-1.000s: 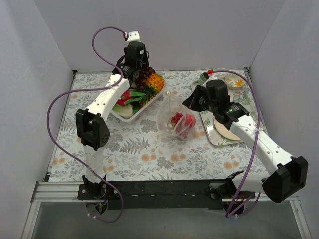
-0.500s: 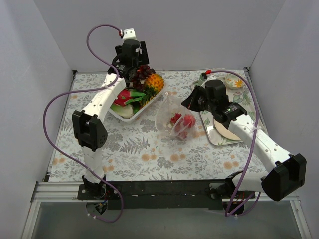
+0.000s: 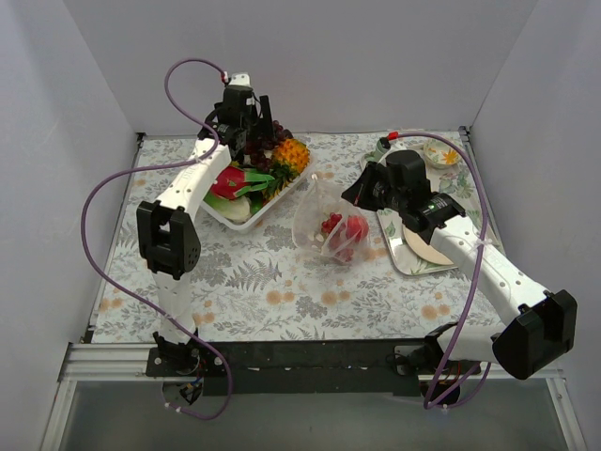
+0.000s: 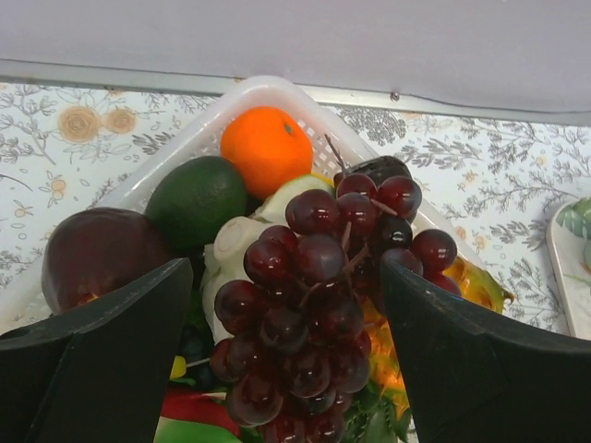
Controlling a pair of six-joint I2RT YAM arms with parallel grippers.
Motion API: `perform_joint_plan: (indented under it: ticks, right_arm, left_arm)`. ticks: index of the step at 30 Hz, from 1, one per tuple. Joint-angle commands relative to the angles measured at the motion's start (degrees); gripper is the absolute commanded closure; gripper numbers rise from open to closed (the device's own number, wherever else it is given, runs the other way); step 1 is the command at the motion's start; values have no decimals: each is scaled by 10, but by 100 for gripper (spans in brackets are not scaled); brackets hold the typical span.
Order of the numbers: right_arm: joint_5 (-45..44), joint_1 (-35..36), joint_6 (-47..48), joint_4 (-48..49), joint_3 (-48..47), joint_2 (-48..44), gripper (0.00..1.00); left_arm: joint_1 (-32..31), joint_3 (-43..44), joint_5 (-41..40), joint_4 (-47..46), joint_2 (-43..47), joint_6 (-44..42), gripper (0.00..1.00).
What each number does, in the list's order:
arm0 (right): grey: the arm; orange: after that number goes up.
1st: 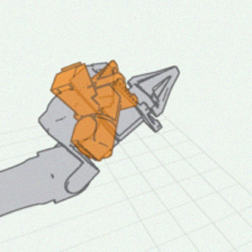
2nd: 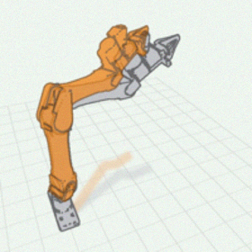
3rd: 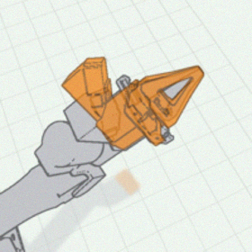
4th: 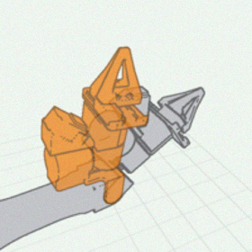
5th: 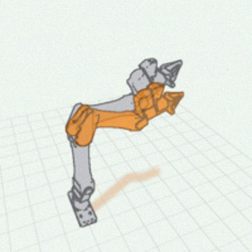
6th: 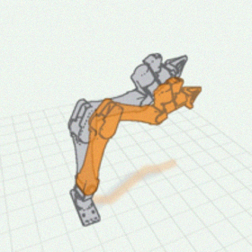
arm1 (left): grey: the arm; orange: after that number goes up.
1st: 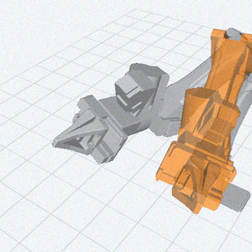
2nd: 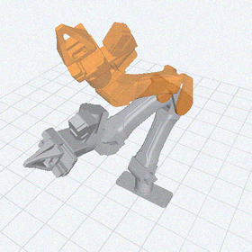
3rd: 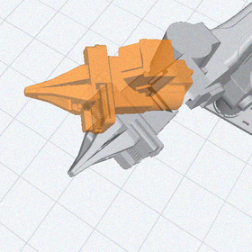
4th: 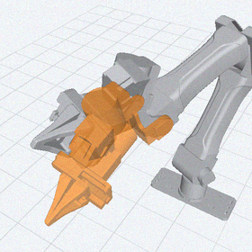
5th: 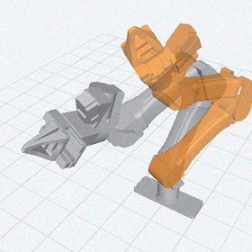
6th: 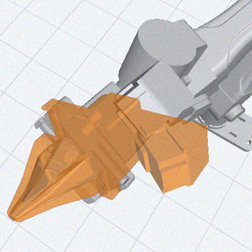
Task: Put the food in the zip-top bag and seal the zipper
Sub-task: Pick up the fake fruit from the bin.
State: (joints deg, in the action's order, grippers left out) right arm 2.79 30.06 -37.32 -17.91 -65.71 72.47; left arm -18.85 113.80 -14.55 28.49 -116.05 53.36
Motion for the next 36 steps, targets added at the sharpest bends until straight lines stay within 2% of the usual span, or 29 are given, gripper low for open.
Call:
perform_joint_plan:
  ticks: [1, 4, 10, 23, 29, 33, 36]
  right_arm:
    - [-1, -1, 3, 20, 2, -3, 99]
    - [-2, -1, 3, 20, 3, -4, 99]
    - [1, -1, 2, 24, 9, -5, 99]
    - [3, -1, 0, 25, 9, -1, 99]
    - [4, -1, -2, 26, 9, 0, 99]
    - [4, 0, -1, 25, 8, 0, 99]
    - [4, -1, -2, 25, 8, 1, 99]
  left_arm:
    - [6, -8, 42, 8, 14, 0, 17]
    - [7, -9, 41, 14, 11, 0, 19]
    - [8, -16, 49, 21, 7, -3, 35]
    - [9, -19, 61, 33, -8, -7, 30]
    - [9, -20, 61, 33, -18, -5, 32]
    - [9, -28, 65, 24, -14, -2, 38]
    - [9, -24, 69, 17, -9, -1, 49]
